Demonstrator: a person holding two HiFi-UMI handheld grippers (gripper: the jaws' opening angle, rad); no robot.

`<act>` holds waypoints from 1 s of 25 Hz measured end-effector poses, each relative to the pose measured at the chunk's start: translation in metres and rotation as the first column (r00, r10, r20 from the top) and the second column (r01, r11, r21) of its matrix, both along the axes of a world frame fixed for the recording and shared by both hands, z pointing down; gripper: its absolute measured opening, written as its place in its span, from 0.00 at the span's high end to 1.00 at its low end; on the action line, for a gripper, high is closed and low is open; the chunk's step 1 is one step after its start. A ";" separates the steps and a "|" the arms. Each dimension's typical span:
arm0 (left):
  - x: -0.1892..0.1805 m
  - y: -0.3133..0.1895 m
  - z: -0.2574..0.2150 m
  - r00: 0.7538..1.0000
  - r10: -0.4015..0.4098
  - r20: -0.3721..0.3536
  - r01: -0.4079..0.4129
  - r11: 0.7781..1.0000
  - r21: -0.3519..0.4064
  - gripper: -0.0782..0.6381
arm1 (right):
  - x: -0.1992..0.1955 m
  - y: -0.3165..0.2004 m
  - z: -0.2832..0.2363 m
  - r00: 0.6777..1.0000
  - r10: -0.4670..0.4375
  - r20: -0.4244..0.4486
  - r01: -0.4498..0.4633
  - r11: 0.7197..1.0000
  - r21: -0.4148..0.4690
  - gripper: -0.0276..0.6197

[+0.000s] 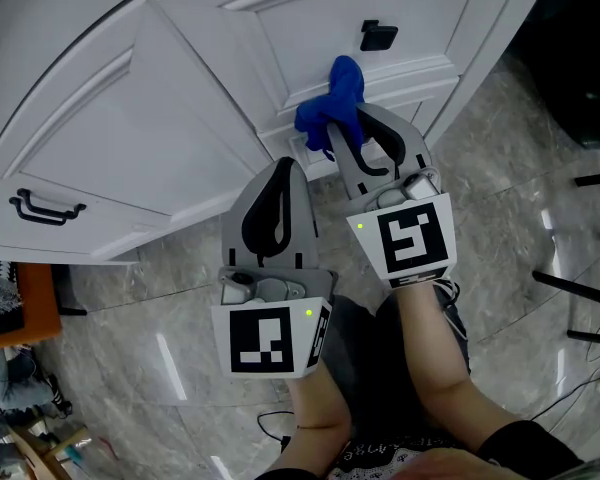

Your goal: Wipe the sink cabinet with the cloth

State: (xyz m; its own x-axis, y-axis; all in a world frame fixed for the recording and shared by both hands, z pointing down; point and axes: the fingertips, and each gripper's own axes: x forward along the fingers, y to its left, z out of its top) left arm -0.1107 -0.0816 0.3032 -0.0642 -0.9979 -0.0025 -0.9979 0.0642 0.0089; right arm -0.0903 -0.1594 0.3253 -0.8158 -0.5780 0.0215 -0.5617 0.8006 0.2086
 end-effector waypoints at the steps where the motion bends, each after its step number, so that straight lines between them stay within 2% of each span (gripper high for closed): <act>1: 0.000 0.000 0.000 1.000 0.000 0.001 0.000 1.000 0.000 0.88 | 0.001 -0.001 0.000 1.000 0.004 0.001 -0.004 1.000 -0.001 0.83; 25: 0.003 -0.001 -0.001 1.000 0.001 0.005 -0.002 1.000 0.006 0.88 | 0.015 -0.011 0.000 0.999 0.048 0.017 -0.047 0.999 -0.017 0.83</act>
